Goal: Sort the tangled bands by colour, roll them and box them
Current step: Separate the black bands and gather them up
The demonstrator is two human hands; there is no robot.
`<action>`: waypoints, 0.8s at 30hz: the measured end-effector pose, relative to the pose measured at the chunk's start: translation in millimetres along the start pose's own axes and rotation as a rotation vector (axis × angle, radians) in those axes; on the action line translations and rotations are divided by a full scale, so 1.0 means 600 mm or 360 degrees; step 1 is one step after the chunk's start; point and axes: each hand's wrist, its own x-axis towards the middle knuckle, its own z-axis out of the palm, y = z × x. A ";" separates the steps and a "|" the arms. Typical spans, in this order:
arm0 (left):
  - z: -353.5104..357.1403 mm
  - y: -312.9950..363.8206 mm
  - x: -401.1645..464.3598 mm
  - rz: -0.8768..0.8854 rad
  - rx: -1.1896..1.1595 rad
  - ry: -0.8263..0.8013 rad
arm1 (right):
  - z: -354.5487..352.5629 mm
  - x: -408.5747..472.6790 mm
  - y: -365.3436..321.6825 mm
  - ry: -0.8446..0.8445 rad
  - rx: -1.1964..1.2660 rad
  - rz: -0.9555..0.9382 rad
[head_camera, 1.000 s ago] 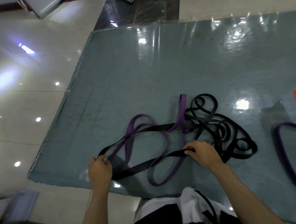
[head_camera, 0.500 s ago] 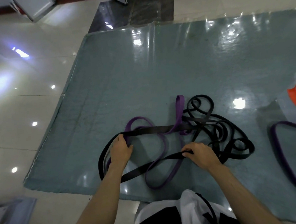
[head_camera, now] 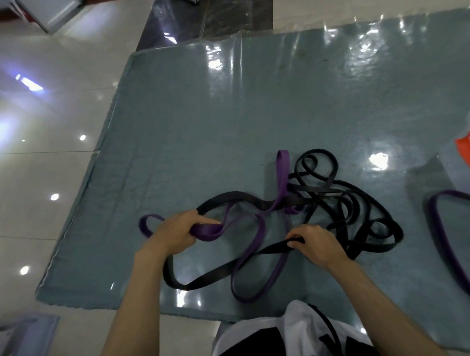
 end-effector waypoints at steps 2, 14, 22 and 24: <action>-0.019 0.001 -0.011 0.0131 -0.0262 0.0111 | 0.000 -0.001 0.000 0.0003 -0.0003 0.0001; -0.021 -0.017 0.027 -0.0408 -0.0854 0.1293 | -0.002 -0.015 0.000 0.0044 0.0002 -0.0029; 0.034 -0.071 0.024 -0.0947 -0.0334 0.1300 | -0.005 -0.030 0.003 0.0053 0.0056 -0.0044; 0.052 -0.058 0.019 -0.0888 -0.0395 0.1241 | -0.005 -0.032 0.002 0.0053 0.0062 -0.0056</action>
